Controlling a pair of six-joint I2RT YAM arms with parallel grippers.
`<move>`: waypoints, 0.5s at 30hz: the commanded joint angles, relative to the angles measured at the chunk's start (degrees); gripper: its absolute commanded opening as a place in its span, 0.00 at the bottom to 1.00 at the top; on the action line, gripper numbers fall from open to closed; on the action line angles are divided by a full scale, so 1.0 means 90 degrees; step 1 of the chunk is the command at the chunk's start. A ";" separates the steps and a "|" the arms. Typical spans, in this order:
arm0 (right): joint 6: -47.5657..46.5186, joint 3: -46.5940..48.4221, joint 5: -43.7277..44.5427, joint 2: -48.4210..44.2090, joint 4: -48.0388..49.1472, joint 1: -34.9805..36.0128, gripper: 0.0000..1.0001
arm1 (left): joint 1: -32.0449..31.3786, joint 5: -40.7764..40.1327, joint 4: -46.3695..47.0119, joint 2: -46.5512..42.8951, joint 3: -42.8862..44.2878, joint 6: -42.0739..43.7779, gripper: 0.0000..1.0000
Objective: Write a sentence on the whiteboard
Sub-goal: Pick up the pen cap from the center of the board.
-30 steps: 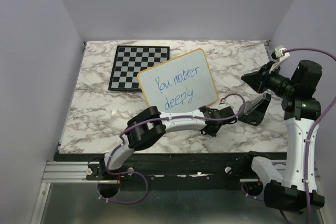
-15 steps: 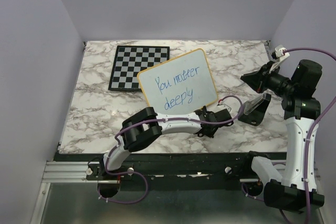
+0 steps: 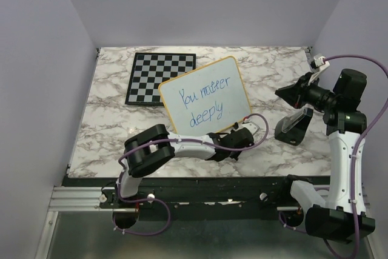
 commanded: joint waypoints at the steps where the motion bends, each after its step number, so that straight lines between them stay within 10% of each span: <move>1: -0.0031 -0.0323 -0.0415 0.0189 0.0166 -0.0056 0.00 | 0.0143 -0.0178 -0.0087 0.0040 -0.1417 0.0070 0.00; 15: 0.0885 -0.2412 -0.0894 0.0551 0.2049 0.0159 0.00 | 0.0172 -0.0735 0.1906 -0.0732 -0.2531 0.0344 0.00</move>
